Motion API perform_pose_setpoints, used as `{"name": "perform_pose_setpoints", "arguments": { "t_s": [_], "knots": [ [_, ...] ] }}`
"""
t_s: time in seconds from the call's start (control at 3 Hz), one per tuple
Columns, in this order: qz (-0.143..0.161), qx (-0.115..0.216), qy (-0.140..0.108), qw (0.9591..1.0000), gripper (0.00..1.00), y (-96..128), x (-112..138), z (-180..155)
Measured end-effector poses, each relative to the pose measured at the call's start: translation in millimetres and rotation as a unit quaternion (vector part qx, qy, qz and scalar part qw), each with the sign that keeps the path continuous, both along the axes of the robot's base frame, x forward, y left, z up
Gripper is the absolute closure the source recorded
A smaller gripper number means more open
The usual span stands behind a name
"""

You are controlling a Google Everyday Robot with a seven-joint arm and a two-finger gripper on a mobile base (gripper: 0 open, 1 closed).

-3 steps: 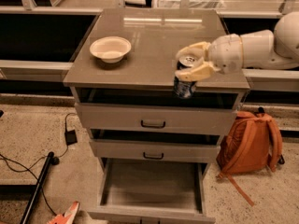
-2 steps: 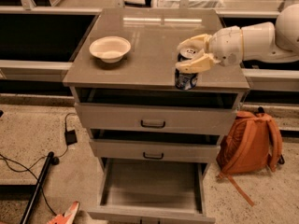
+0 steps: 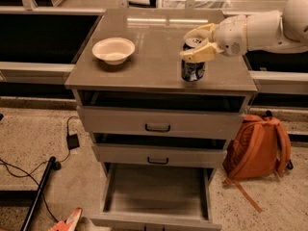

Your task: Pick pepsi can from bottom drawer and place on counter

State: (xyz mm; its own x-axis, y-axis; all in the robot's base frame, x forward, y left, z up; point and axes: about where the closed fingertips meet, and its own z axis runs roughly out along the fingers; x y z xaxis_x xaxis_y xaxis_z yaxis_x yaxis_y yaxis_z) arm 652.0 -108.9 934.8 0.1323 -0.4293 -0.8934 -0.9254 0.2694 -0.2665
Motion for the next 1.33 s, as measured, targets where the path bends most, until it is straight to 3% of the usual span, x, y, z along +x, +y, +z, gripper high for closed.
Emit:
{"name": "perform_pose_setpoints", "arguments": {
  "t_s": [0.33, 1.0, 1.33],
  "knots": [
    [-0.032, 0.002, -0.001, 0.9995, 0.84, -2, 11, 0],
    [-0.069, -0.006, -0.001, 0.9976, 0.38, -2, 23, -15],
    [-0.076, 0.012, -0.001, 0.9971, 0.07, -4, 23, -28]
  ]
}}
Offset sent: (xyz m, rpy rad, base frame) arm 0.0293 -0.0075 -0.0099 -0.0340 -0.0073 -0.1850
